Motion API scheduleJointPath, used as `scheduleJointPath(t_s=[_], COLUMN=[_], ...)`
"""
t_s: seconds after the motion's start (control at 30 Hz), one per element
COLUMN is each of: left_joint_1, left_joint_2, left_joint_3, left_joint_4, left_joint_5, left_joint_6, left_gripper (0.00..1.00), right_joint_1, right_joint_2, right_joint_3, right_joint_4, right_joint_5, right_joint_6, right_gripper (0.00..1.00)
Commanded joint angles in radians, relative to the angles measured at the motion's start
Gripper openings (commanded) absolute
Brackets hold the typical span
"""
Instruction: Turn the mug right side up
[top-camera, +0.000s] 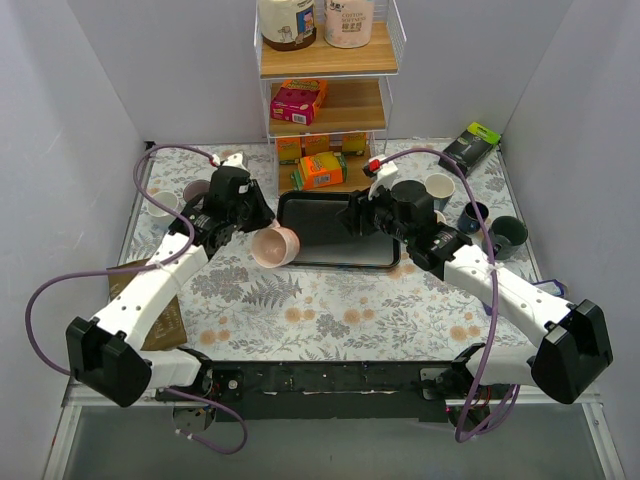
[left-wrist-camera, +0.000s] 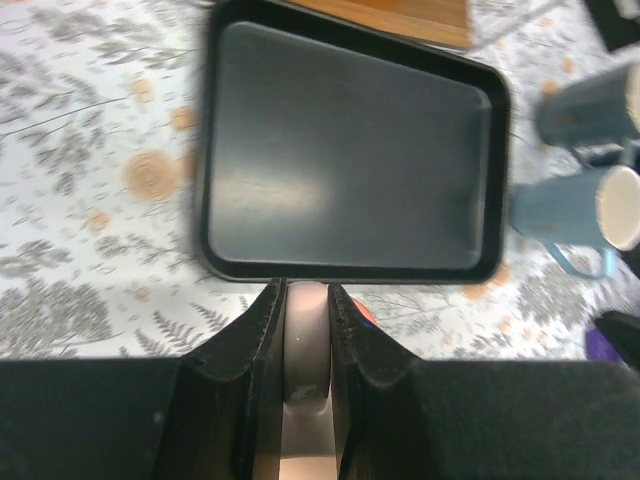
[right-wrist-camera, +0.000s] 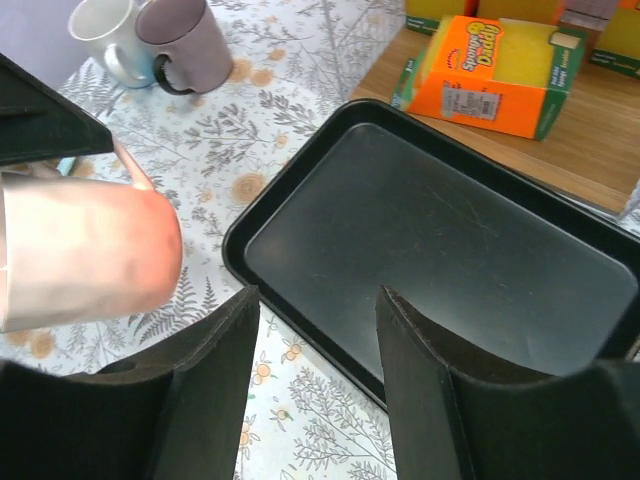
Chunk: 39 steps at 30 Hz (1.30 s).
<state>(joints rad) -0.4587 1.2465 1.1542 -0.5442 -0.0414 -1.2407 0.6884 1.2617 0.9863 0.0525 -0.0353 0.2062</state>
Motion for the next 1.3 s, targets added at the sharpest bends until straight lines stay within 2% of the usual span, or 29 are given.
scheduleJointPath(t_s=[0.0, 0.1, 0.27, 0.43, 0.73, 1.0, 1.2, 1.27], left_joint_1=[0.032, 0.081, 0.169, 0.227, 0.299, 0.324, 0.365, 0.373], left_joint_2=[0.057, 0.154, 0.319, 0.488, 0.816, 1.022, 1.09, 1.099], left_joint_3=[0.12, 0.174, 0.239, 0.375, 0.652, 0.858, 0.914, 0.921], left_joint_4=[-0.135, -0.187, -0.16, -0.12, -0.088, -0.095, -0.082, -0.08], left_joint_5=[-0.193, -0.218, -0.242, -0.278, -0.227, -0.29, -0.276, -0.272], left_joint_6=[-0.086, -0.097, -0.054, 0.013, 0.067, 0.124, 0.138, 0.141], left_gripper=[0.0, 0.0, 0.0, 0.0, 0.0, 0.0, 0.0, 0.08], right_joint_1=[0.002, 0.002, 0.002, 0.0, 0.0, 0.0, -0.001, -0.001], right_joint_2=[-0.013, -0.018, -0.036, -0.068, -0.105, -0.097, -0.081, -0.074], right_joint_3=[0.049, 0.048, 0.038, 0.015, 0.002, -0.011, -0.009, -0.008], right_joint_4=[-0.017, -0.037, -0.086, -0.124, -0.183, -0.197, -0.192, -0.189], right_joint_5=[0.09, 0.104, 0.115, 0.132, 0.135, 0.126, 0.126, 0.126], right_joint_6=[-0.008, -0.007, 0.001, 0.012, 0.047, 0.073, 0.081, 0.081], right_gripper=[0.57, 0.57, 0.57, 0.56, 0.56, 0.56, 0.56, 0.56])
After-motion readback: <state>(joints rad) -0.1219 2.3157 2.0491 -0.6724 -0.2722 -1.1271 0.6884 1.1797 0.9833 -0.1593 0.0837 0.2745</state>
